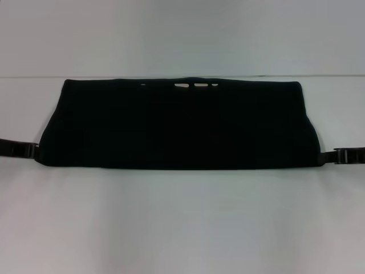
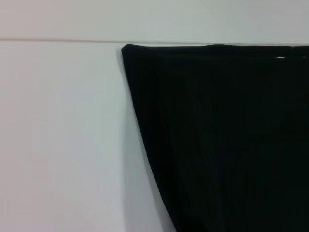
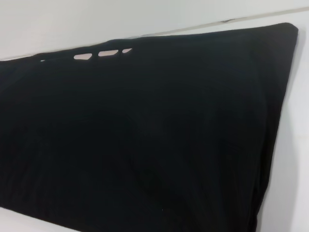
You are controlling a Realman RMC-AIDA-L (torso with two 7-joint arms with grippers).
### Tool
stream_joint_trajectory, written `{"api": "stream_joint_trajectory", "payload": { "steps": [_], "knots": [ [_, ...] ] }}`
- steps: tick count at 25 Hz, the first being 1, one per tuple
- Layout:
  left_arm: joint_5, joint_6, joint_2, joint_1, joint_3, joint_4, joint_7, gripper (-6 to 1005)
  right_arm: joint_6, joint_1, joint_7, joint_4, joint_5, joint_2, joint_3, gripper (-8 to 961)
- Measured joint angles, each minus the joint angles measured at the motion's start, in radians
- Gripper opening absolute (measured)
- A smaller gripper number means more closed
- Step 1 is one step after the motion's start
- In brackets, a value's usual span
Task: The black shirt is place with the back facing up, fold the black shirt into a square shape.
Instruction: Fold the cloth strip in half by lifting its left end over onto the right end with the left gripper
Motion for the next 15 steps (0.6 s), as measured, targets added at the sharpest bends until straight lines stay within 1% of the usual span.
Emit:
{"api": "stream_joint_trajectory", "payload": {
  "steps": [7, 15],
  "knots": [
    [-0.01, 0.081, -0.01, 0.033, -0.002, 0.054, 0.002, 0, -0.062, -0.039, -0.002, -0.05, 0.001, -0.001, 0.001, 0],
    [-0.026, 0.115, -0.011, 0.045, -0.01, 0.058, 0.004, 0, -0.075, -0.054, -0.011, -0.061, -0.003, -0.001, 0.001, 0]
  ]
}}
